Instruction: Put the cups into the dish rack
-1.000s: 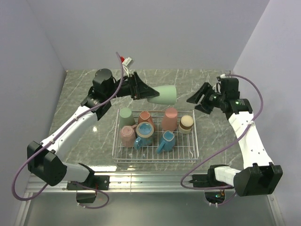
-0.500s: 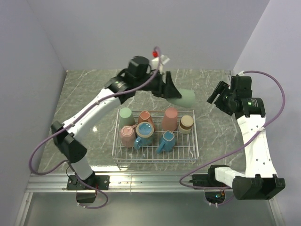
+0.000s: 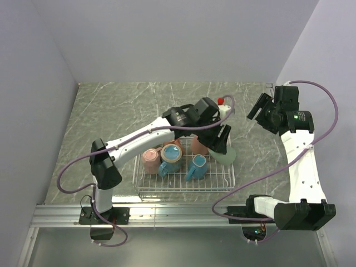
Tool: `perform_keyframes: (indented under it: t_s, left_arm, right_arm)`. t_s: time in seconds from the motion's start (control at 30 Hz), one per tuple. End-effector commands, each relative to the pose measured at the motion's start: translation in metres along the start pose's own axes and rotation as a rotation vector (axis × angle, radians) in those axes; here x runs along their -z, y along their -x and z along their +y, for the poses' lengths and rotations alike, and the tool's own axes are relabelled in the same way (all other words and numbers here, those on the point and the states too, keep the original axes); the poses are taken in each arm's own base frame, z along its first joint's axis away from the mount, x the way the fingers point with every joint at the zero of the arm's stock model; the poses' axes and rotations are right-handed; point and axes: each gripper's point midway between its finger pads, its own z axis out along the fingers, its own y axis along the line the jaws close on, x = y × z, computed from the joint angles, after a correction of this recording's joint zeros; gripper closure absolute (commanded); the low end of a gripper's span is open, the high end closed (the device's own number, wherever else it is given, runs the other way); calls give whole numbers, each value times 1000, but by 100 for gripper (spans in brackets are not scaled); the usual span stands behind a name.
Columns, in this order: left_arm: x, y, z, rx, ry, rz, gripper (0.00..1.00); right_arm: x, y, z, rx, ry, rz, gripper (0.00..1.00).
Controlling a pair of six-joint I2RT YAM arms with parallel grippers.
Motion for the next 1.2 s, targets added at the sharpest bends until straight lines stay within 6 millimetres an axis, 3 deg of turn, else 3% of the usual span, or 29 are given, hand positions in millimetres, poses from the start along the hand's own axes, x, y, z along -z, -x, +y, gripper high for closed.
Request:
perform_keyframes:
  t_s: [0.0,0.43,0.93,1.17]
  left_arm:
    - [-2,-4,-3,-57,44,-11,100]
    - [-27,-46,4,-222,217,103,100]
    - [-41,-74,8,-315,317,156,100]
    - [-48,-95,25,-413,437,236,100]
  right_arm:
    - [0,13,3,-7,12,-30,20]
    - [1,-3,6,-27,61,6,23]
    - [-1,-23,13,-62,130,47,24]
    - [-1,-24,14,-66,139,51,25]
